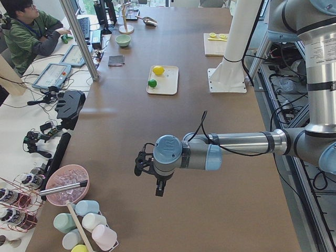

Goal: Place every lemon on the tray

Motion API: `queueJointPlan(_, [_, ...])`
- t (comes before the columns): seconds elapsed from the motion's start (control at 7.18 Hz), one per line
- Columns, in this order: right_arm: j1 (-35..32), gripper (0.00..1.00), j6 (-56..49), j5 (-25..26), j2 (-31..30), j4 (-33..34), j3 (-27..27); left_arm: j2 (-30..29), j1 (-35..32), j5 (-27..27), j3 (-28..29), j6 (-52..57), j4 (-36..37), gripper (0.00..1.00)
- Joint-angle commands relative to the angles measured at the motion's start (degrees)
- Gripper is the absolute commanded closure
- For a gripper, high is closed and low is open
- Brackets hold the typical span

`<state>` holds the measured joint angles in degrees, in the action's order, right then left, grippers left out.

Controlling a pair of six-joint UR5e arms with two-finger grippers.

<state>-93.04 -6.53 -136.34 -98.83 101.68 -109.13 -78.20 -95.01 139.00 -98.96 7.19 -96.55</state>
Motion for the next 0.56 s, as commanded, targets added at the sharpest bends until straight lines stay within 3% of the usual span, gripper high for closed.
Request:
queueJointPlan(0.0, [-3.9, 0.0, -2.9, 3.3, -2.5, -1.6, 2.9, 0.4, 0.0, 0.4, 1.9, 0.2, 0.1, 0.02])
queueJointPlan(0.42, [-3.9, 0.0, -3.0, 2.5, -3.3, -8.8, 5.9, 0.2, -0.1, 0.5, 1.9, 0.6, -0.6, 0.02])
